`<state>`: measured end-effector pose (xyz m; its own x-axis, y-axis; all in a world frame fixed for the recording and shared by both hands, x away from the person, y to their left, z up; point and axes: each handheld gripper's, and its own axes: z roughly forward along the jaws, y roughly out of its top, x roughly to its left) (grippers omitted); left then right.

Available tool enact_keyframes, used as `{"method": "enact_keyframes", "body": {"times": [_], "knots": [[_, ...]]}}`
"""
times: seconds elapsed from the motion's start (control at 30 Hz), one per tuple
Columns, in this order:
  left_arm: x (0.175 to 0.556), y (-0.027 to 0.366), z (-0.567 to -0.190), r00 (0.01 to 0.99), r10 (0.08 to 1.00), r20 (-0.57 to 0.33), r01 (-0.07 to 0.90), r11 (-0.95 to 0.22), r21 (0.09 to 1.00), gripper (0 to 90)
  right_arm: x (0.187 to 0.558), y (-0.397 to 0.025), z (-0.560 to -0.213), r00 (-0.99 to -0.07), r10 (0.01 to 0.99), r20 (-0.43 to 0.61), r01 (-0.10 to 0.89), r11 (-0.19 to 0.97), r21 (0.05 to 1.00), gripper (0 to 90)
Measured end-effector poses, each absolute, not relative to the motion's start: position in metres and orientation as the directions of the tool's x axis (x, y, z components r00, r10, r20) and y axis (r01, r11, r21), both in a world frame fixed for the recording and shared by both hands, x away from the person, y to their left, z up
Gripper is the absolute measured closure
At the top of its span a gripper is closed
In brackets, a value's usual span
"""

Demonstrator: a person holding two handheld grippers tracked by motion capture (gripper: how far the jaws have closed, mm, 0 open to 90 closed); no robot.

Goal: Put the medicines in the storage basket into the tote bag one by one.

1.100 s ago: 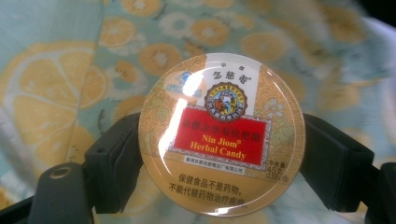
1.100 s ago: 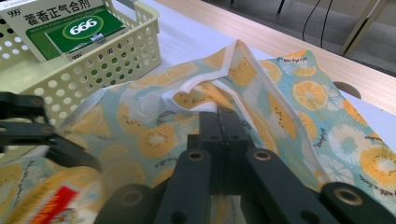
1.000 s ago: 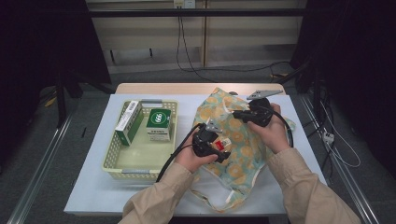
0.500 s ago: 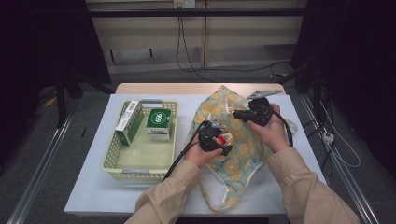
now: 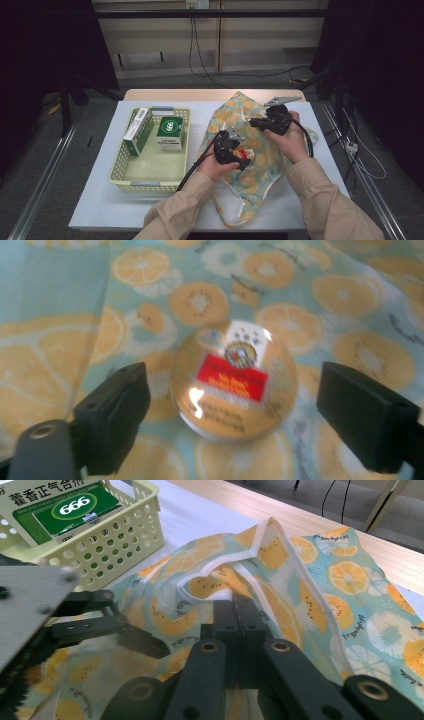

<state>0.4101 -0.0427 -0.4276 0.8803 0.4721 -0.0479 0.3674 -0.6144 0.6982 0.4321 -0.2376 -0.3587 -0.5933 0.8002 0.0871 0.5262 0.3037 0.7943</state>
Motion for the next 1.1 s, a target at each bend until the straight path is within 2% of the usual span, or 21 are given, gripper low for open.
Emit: {"method": "enact_keyframes", "body": {"times": [0.07,0.17,0.2,0.23,0.27,0.3,0.37,0.47,0.73,0.83,0.97,1.1], "knots": [[0.403,-0.039,-0.424,0.883,0.468,-0.032,0.362,-0.639,0.679,22.0,0.431,-0.237,-0.358,-0.594,0.8,0.085,0.524,0.305,0.795,90.0],[0.396,-0.03,-0.421,0.889,0.452,-0.068,0.374,-0.633,0.678,39.2,0.431,-0.237,-0.358,-0.593,0.801,0.083,0.524,0.306,0.795,90.0],[0.394,-0.028,-0.421,0.888,0.456,-0.065,0.38,-0.646,0.661,51.3,0.431,-0.238,-0.357,-0.591,0.802,0.083,0.525,0.305,0.794,90.0],[0.392,-0.027,-0.422,0.889,0.454,-0.051,0.375,-0.66,0.651,59.5,0.43,-0.238,-0.357,-0.59,0.803,0.086,0.527,0.302,0.795,90.0],[0.391,-0.027,-0.423,0.887,0.459,-0.056,0.384,-0.665,0.64,63.9,0.43,-0.238,-0.358,-0.591,0.803,0.083,0.525,0.304,0.795,90.0],[0.391,-0.026,-0.426,0.887,0.451,-0.098,0.404,-0.656,0.637,71.4,0.43,-0.238,-0.358,-0.591,0.803,0.08,0.524,0.307,0.795,90.0],[0.39,-0.027,-0.43,0.893,0.44,-0.093,0.398,-0.678,0.618,79.1,0.43,-0.237,-0.358,-0.591,0.802,0.082,0.526,0.306,0.794,90.0],[0.392,-0.033,-0.438,0.887,0.451,-0.097,0.411,-0.678,0.61,84.8,0.43,-0.237,-0.359,-0.592,0.801,0.084,0.526,0.306,0.793,90.0],[0.417,-0.055,-0.451,0.828,0.55,-0.112,0.456,-0.544,0.704,86.7,0.43,-0.239,-0.363,-0.59,0.801,0.098,0.537,0.3,0.789,90.0],[0.422,-0.06,-0.452,0.821,0.556,-0.131,0.462,-0.511,0.725,86.7,0.43,-0.24,-0.365,-0.588,0.803,0.098,0.542,0.301,0.784,90.0],[0.42,-0.054,-0.448,0.818,0.548,-0.174,0.482,-0.489,0.727,79.6,0.429,-0.242,-0.366,-0.585,0.805,0.102,0.546,0.298,0.783,90.0],[0.413,-0.044,-0.434,0.828,0.526,-0.192,0.483,-0.497,0.721,60.4,0.43,-0.242,-0.368,-0.581,0.807,0.105,0.548,0.293,0.784,90.0]]}}
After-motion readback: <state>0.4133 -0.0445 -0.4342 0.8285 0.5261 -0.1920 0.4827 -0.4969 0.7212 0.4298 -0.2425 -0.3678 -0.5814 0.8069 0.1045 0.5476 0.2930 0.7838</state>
